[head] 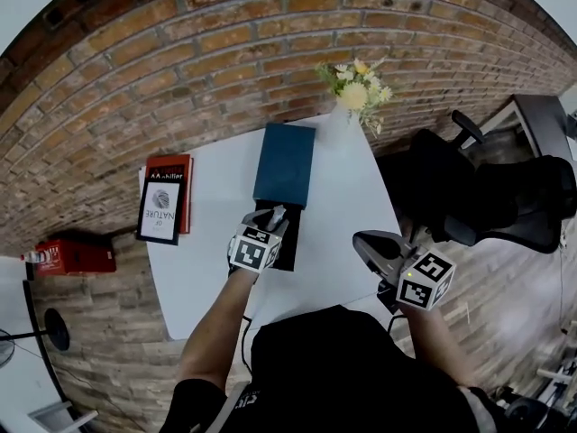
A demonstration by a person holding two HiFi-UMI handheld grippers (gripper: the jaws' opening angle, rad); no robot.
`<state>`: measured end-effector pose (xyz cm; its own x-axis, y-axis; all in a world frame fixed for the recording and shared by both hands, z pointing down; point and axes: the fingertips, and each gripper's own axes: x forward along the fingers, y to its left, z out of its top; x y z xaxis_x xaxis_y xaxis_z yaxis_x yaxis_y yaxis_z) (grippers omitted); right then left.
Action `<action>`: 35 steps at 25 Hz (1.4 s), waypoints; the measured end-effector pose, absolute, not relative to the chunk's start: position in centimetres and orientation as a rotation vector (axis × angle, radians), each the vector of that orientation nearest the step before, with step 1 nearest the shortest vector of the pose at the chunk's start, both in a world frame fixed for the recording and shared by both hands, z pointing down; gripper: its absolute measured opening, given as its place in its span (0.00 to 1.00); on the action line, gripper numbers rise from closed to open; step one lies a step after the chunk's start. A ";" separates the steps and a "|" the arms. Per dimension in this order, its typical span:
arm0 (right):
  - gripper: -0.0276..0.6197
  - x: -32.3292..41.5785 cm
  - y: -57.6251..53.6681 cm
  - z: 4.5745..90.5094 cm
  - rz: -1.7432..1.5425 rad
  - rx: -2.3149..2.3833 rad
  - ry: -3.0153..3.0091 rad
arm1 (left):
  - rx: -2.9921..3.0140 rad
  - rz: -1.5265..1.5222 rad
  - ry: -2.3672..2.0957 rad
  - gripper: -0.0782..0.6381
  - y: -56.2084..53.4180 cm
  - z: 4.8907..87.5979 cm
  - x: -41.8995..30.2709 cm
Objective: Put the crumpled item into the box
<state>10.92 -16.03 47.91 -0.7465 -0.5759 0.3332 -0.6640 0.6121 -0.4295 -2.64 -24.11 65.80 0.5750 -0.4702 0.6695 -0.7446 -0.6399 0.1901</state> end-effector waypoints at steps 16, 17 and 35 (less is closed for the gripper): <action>0.05 7.8 -20.0 46.1 0.750 0.907 -2.778 | 2.461 0.710 -1.103 0.38 -25.7 56.2 -6.3; 0.05 7.5 -20.4 45.8 0.735 0.892 -2.789 | 2.465 0.698 -1.124 0.38 -25.9 55.3 -6.6; 0.05 6.0 -23.7 41.3 0.550 0.851 -2.889 | 2.535 0.416 -1.314 0.31 -24.3 44.7 -10.0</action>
<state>6.01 -23.74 41.32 -0.8426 -0.5094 0.1748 -0.5380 0.7814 -0.3162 -10.00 -24.33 44.69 0.5509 -0.7506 0.3649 -0.8238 -0.5592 0.0936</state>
